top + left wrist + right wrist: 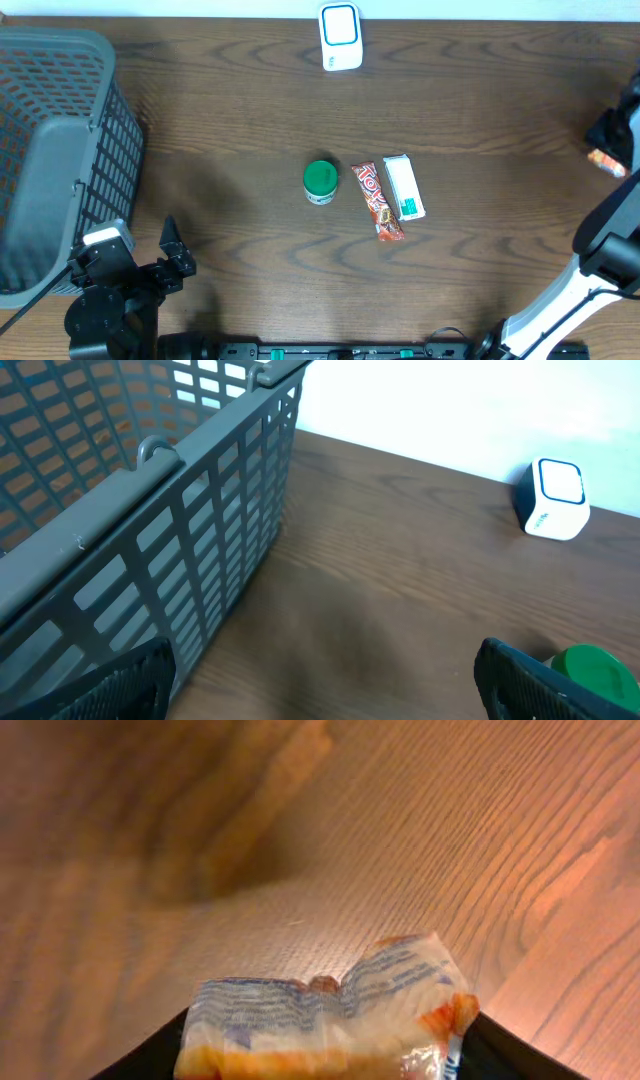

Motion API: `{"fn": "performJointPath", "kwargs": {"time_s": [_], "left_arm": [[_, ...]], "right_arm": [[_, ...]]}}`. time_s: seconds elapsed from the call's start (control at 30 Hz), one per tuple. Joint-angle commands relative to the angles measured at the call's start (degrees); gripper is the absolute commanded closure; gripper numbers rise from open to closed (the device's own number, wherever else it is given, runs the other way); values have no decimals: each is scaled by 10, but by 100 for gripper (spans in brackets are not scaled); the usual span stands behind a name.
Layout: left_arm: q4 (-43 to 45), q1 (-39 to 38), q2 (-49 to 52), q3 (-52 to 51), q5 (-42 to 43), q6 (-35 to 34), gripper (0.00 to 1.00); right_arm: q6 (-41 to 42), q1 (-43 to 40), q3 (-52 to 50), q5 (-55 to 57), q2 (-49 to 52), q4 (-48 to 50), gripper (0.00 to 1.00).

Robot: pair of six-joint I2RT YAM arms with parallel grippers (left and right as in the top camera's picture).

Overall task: Scan the item barcode
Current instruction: 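Carry the Kleenex pack to the right table edge and release, then move the right gripper back over the white Panadol box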

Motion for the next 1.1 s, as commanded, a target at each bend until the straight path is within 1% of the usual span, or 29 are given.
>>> {"fn": "performJointPath", "kwargs": {"time_s": [0.0,0.1,0.13,0.2,0.23,0.43,0.57,0.77,0.93,1.0,1.07], "left_arm": [[2,3,0,0,-5,-3,4],[2,3,0,0,-5,-3,4],[2,3,0,0,-5,-3,4],[2,3,0,0,-5,-3,4],[2,3,0,0,-5,-3,4],[2,3,0,0,-5,-3,4],[2,3,0,0,-5,-3,4],[2,3,0,0,-5,-3,4],[2,3,0,0,-5,-3,4],[2,3,0,0,-5,-3,4],[2,3,0,0,-5,-3,4]], "right_arm": [[6,-17,-9,-17,5,3,36],[6,-26,-9,-17,5,1,34],[6,-28,-9,-17,5,0,30],[6,-29,-8,-22,2,-2,18],[6,-28,-7,-31,-2,-4,2],[6,0,12,-145,-54,-6,1],[6,51,13,-200,-103,-5,1],[9,182,12,-235,-125,-45,1],[17,297,0,-307,-113,-84,1],[19,340,-3,-308,-106,-99,1],[19,386,-3,-284,-97,-108,1]]}}
